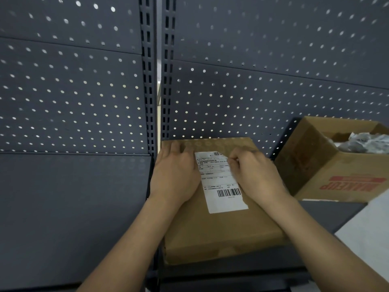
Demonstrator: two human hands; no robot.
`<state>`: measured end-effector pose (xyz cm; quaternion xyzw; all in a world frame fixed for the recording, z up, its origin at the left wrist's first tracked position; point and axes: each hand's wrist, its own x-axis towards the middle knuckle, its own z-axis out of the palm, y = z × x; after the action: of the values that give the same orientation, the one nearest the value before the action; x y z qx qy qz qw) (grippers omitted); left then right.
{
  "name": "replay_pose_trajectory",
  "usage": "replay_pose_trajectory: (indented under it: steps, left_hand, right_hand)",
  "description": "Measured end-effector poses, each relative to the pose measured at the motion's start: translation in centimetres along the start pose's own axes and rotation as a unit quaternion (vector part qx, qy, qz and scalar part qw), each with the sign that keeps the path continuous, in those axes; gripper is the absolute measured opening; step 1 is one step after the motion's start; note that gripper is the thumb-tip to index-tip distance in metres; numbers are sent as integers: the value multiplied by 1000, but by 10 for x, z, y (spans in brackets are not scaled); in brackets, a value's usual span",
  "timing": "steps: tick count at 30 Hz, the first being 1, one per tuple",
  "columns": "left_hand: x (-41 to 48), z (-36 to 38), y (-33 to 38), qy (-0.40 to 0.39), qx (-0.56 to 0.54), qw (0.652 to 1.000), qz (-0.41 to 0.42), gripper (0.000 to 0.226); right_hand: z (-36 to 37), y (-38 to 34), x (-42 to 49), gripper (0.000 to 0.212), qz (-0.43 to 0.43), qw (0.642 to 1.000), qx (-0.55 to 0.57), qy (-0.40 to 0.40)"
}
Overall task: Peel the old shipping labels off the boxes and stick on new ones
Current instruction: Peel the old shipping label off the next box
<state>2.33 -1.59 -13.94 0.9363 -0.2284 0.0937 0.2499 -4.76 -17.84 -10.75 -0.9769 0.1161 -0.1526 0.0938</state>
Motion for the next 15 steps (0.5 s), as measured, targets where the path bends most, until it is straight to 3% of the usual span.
replay_pose_trajectory:
  steps: [5,15]
  left_hand:
    - [0,-1,1,-2,-2,1000,-3,37]
    - [0,0,0,0,-5,1000,-2,38]
  right_hand:
    - [5,2,2,13,-1,999,-45,8]
    - [2,13,-6,11,-61,996,63,18]
